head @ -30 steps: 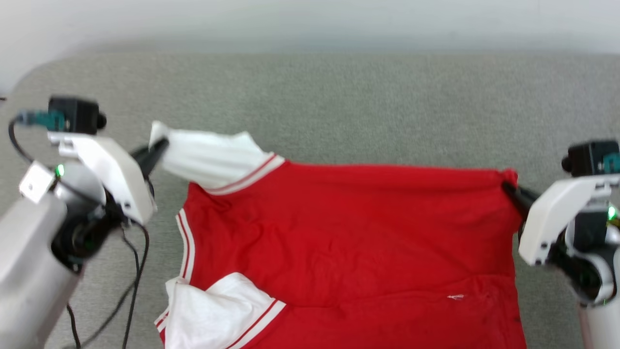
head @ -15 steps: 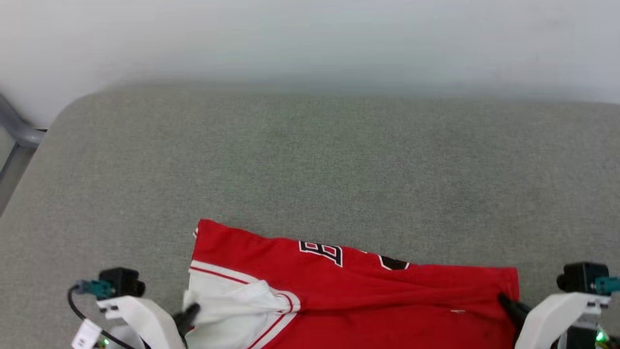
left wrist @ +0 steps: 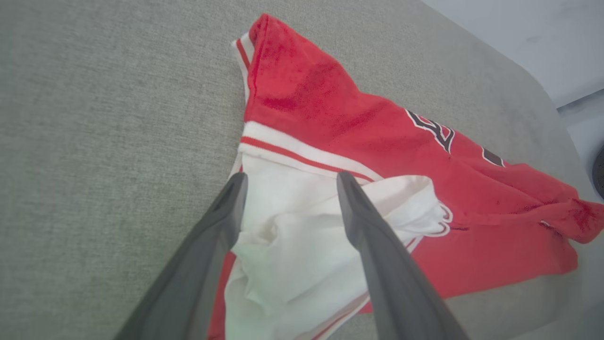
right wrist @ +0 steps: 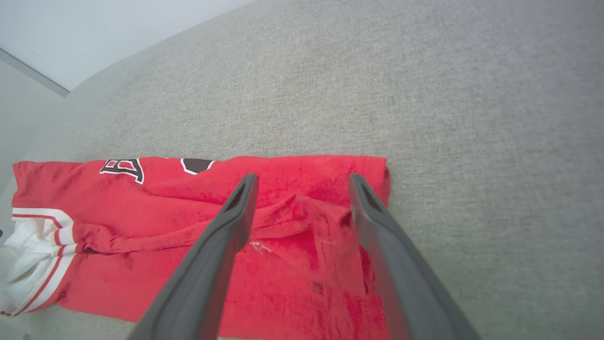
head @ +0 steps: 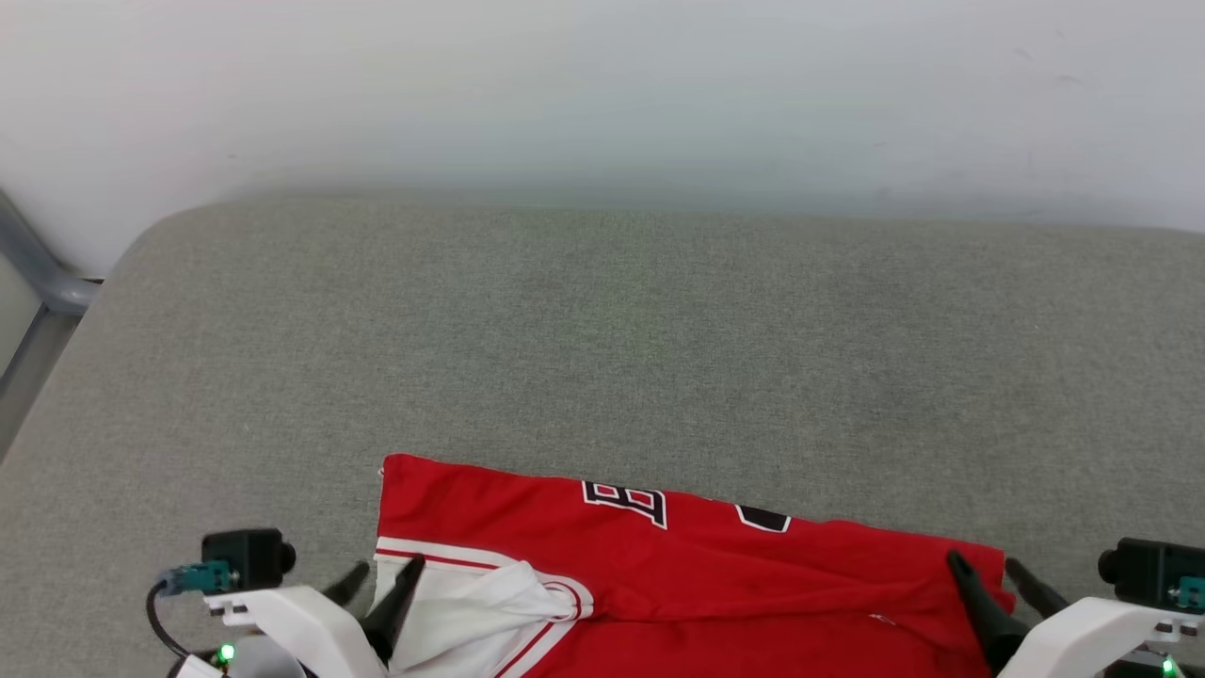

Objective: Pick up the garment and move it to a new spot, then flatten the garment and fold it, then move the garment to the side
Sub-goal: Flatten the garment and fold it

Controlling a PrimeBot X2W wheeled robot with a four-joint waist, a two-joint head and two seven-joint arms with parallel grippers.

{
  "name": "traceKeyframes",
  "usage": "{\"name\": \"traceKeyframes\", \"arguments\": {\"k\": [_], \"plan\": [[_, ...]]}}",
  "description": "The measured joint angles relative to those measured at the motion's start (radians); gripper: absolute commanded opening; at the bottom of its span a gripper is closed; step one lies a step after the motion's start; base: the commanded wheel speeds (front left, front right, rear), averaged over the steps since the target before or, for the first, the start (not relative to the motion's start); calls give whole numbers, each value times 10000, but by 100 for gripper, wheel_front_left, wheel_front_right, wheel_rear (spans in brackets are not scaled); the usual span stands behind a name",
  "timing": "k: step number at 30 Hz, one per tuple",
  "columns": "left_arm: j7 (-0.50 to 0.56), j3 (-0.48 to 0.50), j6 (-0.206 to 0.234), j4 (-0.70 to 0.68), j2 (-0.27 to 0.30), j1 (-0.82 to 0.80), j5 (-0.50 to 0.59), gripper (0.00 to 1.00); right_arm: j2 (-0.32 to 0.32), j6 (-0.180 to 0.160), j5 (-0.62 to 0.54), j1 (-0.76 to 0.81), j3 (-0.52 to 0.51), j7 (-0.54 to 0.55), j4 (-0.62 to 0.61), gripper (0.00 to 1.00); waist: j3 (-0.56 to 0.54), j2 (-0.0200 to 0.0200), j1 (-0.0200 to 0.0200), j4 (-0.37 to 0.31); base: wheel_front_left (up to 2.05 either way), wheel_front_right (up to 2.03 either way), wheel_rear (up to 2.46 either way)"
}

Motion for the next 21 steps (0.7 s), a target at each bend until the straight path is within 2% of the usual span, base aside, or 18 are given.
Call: {"name": "traceKeyframes", "arguments": {"k": [4,6,10,16,17,21], "plan": [[-777,211,234,-226,4,-229,514,100,0,0,-337,-40,-213,-117,-303,100,-80,0,0,-41,0,0,0],[-1659,466,474,-508,-33,-453,1026,100,4,0,-598,-129,-420,-21,-569,100,-99,0,0,-43,0,0,0],[-2314,650,658,-792,-77,-599,1555,100,10,0,-805,-222,-665,167,-884,100,-72,0,1,-26,0,0,0],[-2719,1168,1106,-1511,-301,-736,2961,100,-38,0,-1254,-277,-1099,897,-1315,100,84,0,1,64,0,0,0],[-2731,1379,1202,-1751,-410,-688,3371,100,-127,0,-1348,-183,-1143,1407,-1358,100,168,0,1,105,0,0,0],[-2734,1779,1285,-2199,-663,-504,3921,100,-267,0,-1411,42,-1101,2182,-1356,100,329,0,1,181,0,0,0]]}}
